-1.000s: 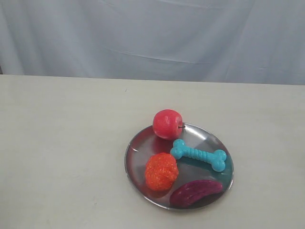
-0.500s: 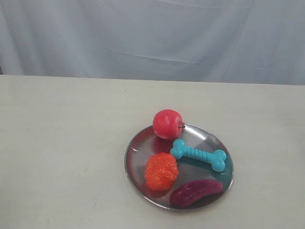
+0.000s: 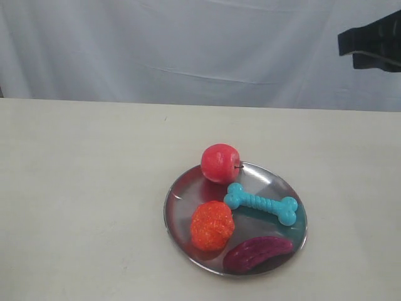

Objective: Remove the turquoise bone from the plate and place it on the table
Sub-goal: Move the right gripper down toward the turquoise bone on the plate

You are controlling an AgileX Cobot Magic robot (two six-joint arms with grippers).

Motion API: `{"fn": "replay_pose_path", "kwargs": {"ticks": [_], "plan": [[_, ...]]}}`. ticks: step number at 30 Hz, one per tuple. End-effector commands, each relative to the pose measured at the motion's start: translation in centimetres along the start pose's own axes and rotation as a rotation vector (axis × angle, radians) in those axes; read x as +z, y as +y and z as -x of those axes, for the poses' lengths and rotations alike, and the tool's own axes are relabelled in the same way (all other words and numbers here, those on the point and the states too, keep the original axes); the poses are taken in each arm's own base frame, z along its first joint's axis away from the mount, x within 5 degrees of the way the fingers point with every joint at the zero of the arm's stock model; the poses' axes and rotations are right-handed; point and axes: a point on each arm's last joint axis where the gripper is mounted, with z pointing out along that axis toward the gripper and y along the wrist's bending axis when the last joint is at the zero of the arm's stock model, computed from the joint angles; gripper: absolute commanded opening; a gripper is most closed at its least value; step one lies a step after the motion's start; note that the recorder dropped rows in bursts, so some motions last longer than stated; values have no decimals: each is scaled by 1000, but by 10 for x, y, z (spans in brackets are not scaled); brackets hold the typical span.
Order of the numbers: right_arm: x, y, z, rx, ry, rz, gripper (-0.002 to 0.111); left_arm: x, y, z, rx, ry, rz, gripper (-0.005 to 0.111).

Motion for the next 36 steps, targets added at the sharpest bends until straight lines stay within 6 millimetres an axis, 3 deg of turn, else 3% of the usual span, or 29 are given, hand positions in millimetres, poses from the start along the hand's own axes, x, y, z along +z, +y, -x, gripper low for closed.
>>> {"fn": "replay_pose_path", "kwargs": {"ticks": [1, 7, 14, 21, 28, 30, 36], "plan": [[11, 1, 2, -111, 36, 15, 0, 0, 0, 0, 3, -5, 6, 0], [39, 2, -7, -177, 204, 55, 0, 0, 0, 0, 3, -5, 6, 0], [105, 4, -29, -148, 423, 134, 0, 0, 0, 0, 3, -5, 6, 0], [166, 1, -51, -169, 468, 136, 0, 0, 0, 0, 3, -5, 6, 0], [199, 6, -71, -321, 504, 185, 0, 0, 0, 0, 3, -5, 6, 0], [205, 10, -75, -356, 512, 201, 7, 0, 0, 0, 3, -5, 6, 0], [208, 27, -80, -436, 531, 248, 48, 0, 0, 0, 3, -5, 6, 0]]}}
